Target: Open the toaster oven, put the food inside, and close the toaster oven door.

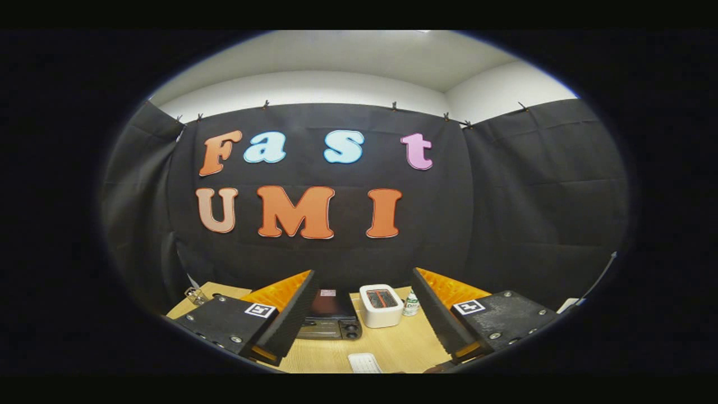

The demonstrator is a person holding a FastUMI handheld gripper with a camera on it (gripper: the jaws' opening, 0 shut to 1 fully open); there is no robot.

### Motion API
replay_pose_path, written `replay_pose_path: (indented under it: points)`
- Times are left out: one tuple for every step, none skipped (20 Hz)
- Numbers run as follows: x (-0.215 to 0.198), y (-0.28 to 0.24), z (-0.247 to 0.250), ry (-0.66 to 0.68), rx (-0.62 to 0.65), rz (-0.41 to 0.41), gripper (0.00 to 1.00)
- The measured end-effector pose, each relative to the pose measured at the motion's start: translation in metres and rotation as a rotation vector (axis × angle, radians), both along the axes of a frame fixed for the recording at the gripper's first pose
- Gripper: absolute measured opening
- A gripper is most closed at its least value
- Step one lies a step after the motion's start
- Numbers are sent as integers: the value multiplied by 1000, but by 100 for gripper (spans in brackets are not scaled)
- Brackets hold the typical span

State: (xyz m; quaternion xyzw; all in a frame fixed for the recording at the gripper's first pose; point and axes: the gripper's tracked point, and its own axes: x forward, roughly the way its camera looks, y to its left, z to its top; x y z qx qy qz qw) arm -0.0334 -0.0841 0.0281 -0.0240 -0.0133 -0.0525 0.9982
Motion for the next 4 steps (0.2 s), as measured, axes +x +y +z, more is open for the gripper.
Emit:
replay_pose_path:
  points:
    - [-1,-1,-1,-1,5,0,99]
    - [-1,-2,-2,-1,9,-1,99]
    - [-1,-5,-2,-3,11,-4,99]
    - [1,-7,-2,-6,12,-6,99]
